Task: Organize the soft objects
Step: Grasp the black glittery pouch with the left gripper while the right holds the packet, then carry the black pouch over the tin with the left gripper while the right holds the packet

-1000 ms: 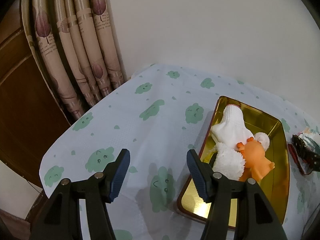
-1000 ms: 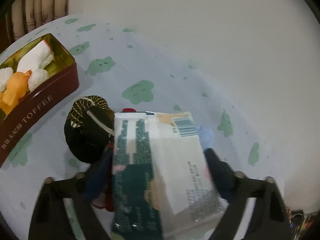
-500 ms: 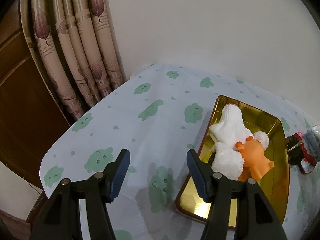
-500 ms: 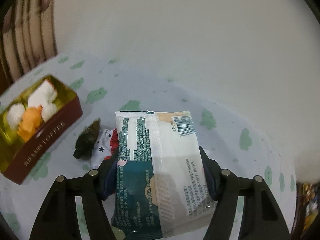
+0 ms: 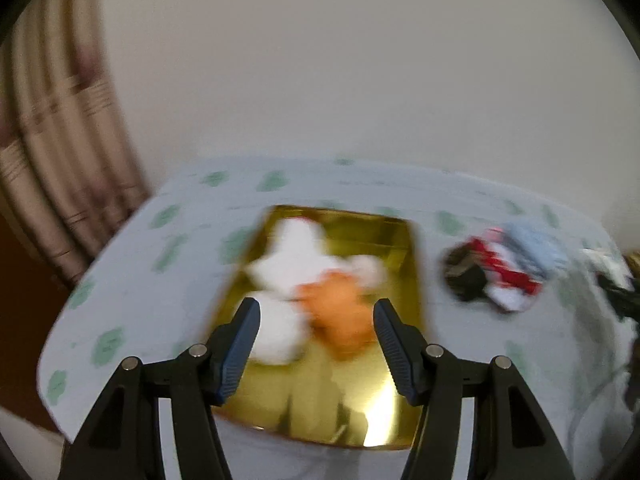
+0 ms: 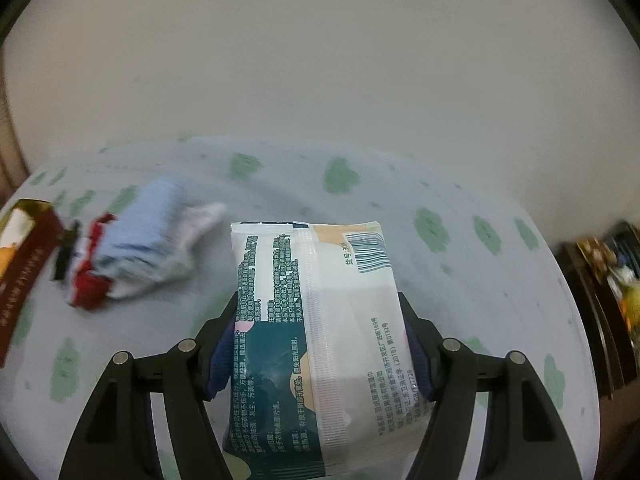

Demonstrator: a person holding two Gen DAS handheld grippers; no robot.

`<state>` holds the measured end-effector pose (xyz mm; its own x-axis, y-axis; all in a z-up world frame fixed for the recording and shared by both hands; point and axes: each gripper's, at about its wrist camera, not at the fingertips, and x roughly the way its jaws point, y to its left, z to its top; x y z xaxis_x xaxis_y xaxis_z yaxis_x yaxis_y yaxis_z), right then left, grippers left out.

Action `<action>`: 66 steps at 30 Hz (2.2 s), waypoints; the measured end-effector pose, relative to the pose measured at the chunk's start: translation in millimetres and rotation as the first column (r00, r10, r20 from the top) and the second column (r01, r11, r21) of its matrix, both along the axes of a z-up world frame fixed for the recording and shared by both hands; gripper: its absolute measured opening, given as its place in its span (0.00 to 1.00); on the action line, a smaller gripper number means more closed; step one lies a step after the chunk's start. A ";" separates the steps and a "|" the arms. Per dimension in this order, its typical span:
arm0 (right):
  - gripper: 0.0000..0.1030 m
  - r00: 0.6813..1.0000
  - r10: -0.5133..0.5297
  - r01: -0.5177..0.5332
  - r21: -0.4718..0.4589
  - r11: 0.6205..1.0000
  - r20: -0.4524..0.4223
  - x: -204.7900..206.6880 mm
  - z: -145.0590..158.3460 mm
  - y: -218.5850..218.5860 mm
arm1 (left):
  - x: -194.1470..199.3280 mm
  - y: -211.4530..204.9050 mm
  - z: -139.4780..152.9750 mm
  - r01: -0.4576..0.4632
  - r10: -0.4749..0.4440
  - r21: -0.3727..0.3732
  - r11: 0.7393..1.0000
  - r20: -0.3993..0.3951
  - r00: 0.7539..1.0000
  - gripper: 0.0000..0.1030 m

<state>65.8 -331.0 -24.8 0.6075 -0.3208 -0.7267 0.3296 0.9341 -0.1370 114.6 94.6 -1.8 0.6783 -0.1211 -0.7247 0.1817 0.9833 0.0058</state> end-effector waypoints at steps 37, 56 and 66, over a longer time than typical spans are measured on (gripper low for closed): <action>0.68 0.997 0.028 -0.021 0.091 0.996 -0.075 1.0 -51.3 -11.1 | 118.7 -169.3 -94.9 0.111 -0.099 0.023 0.994 -0.301 0.948 0.59; 0.69 0.997 0.030 -0.021 0.112 0.994 -0.076 1.0 -53.1 -14.9 | 109.3 -162.5 -71.4 0.112 -0.124 -0.058 0.992 -0.273 0.954 0.19; 0.69 0.997 0.030 -0.021 0.113 0.993 -0.076 0.9 -52.9 -15.2 | 99.9 -154.2 -50.6 0.109 -0.128 -0.091 0.990 -0.253 0.959 0.18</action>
